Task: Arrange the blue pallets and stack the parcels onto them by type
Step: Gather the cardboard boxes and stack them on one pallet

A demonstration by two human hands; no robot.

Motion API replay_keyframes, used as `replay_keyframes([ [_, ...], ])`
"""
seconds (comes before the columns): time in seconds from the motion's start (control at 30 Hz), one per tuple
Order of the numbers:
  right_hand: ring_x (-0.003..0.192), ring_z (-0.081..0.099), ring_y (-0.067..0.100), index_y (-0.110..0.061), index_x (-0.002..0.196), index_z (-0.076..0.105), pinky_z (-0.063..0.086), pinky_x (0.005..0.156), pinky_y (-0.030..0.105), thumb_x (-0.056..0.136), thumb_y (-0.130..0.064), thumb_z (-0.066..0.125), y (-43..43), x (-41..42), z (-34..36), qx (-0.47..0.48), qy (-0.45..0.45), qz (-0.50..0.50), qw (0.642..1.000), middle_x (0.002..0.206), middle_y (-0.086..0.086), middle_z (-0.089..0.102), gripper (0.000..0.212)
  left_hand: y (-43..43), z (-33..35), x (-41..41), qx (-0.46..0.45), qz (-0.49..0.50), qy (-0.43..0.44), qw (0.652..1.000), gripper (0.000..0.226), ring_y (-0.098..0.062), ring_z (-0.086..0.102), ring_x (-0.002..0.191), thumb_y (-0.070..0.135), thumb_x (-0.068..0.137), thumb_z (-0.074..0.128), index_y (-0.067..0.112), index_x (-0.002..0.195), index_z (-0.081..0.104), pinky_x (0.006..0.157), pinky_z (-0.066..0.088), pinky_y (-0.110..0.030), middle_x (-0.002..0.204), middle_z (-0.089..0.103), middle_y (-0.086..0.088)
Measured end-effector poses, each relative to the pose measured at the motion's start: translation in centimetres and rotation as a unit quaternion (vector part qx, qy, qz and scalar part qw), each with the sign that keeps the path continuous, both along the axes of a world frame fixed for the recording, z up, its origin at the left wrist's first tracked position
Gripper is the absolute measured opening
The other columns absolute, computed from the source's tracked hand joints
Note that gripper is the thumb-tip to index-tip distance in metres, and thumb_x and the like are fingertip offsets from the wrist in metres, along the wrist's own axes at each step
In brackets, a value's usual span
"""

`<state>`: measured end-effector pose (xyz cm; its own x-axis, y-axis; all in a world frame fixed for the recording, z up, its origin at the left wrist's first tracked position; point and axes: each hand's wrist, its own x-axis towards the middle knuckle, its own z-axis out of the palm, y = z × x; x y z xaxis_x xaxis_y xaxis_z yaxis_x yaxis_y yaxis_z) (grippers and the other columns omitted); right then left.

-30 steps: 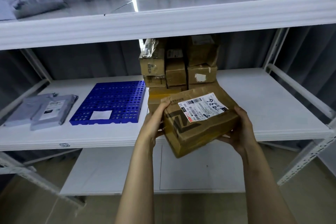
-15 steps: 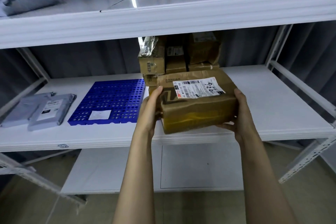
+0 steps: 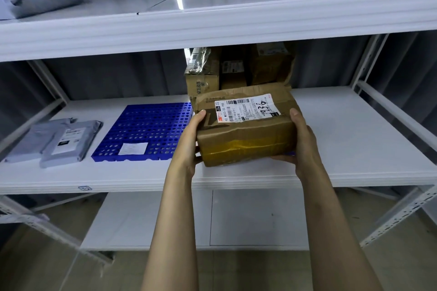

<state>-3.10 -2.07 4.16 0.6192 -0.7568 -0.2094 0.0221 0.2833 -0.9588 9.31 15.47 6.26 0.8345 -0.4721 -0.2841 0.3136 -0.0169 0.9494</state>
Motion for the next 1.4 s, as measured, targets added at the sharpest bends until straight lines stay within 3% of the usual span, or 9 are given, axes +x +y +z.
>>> replay_keyframes([
  [0.13,0.1,0.061,0.018,-0.039,0.118,0.046,0.058,0.079,0.047,0.089,-0.066,0.04,-0.4,-0.7,0.5,0.001,-0.006,0.017,1.0,0.101,-0.014,0.06,0.039,0.7,-0.4,-0.1,-0.029,-0.024,0.022,0.999,0.052,-0.029,0.064,0.109,0.057,0.074,0.065,0.027,0.117,0.063,0.096,0.05,-0.051,0.114,0.07,-0.007],
  [0.23,0.09,0.06,0.014,-0.032,0.117,0.049,0.055,0.072,0.038,0.09,-0.069,0.032,-1.3,-0.8,1.4,0.006,-0.004,-0.006,1.0,0.095,-0.012,0.06,0.049,1.5,-0.2,-0.3,-0.042,-0.019,0.011,0.999,0.043,-0.029,0.064,0.11,0.049,0.08,0.062,0.024,0.116,0.064,0.097,0.049,-0.052,0.114,0.07,-0.01],
  [0.3,0.095,0.061,0.017,-0.023,0.12,0.055,0.053,0.075,0.034,0.089,-0.07,0.036,-2.4,-0.1,2.2,-0.02,0.014,-0.035,0.999,0.104,-0.004,0.064,0.06,2.2,0.5,-0.5,-0.055,-0.024,0.007,0.998,0.037,-0.029,0.064,0.11,0.046,0.083,0.06,0.024,0.113,0.065,0.097,0.049,-0.05,0.113,0.071,-0.009],
  [0.4,0.109,0.057,0.02,-0.02,0.121,0.057,0.051,0.09,0.038,0.08,-0.06,0.062,-5.0,2.0,2.9,-0.098,0.028,-0.13,0.986,0.119,0.001,0.061,0.057,3.5,1.9,-0.7,-0.081,-0.023,-0.008,0.996,0.024,-0.026,0.067,0.102,0.04,0.088,0.055,0.025,0.105,0.064,0.089,0.052,-0.042,0.104,0.074,-0.006],
  [0.5,0.118,0.052,0.021,-0.014,0.133,0.049,0.047,0.099,0.038,0.073,-0.048,0.072,-6.7,4.8,4.5,-0.177,0.053,-0.144,0.972,0.131,0.005,0.054,0.073,4.4,3.2,-0.8,-0.089,-0.015,-0.038,0.995,0.022,-0.021,0.069,0.094,0.038,0.09,0.053,0.026,0.104,0.063,0.077,0.052,-0.036,0.097,0.075,-0.002],
  [0.63,0.133,0.039,0.034,-0.006,0.144,0.035,0.039,0.107,0.037,0.07,-0.052,0.073,-8.0,9.0,6.7,-0.269,0.139,-0.113,0.946,0.145,0.017,0.038,0.095,5.1,4.1,-0.7,-0.103,-0.008,-0.061,0.993,0.025,-0.012,0.072,0.077,0.039,0.09,0.05,0.026,0.107,0.063,0.068,0.051,-0.03,0.092,0.075,0.002],
  [0.9,0.137,0.027,0.04,-0.021,0.153,0.01,0.031,0.107,0.048,0.058,-0.071,0.071,-7.4,12.8,7.0,-0.367,0.218,-0.147,0.892,0.154,0.021,0.018,0.124,5.5,4.2,-0.4,-0.103,0.009,-0.08,0.991,0.028,-0.012,0.073,0.078,0.04,0.092,0.047,0.024,0.11,0.061,0.068,0.051,-0.03,0.093,0.076,0.002],
  [1.13,0.132,0.035,0.037,-0.027,0.15,0.024,0.04,0.099,0.048,0.056,-0.068,0.074,-7.7,14.0,6.4,-0.423,0.222,-0.176,0.861,0.151,0.017,0.025,0.114,4.6,3.8,-0.2,-0.091,0.022,-0.075,0.993,0.032,-0.016,0.071,0.086,0.039,0.092,0.049,0.022,0.117,0.06,0.073,0.052,-0.034,0.098,0.075,0.0],
  [1.4,0.121,0.043,0.039,-0.02,0.135,0.045,0.05,0.088,0.049,0.051,-0.062,0.07,-9.2,12.9,5.9,-0.38,0.138,-0.245,0.881,0.136,0.016,0.037,0.097,3.1,3.6,-0.5,-0.068,0.022,-0.055,0.996,0.032,-0.017,0.072,0.083,0.041,0.091,0.05,0.022,0.115,0.061,0.071,0.051,-0.033,0.096,0.075,-0.001],
])
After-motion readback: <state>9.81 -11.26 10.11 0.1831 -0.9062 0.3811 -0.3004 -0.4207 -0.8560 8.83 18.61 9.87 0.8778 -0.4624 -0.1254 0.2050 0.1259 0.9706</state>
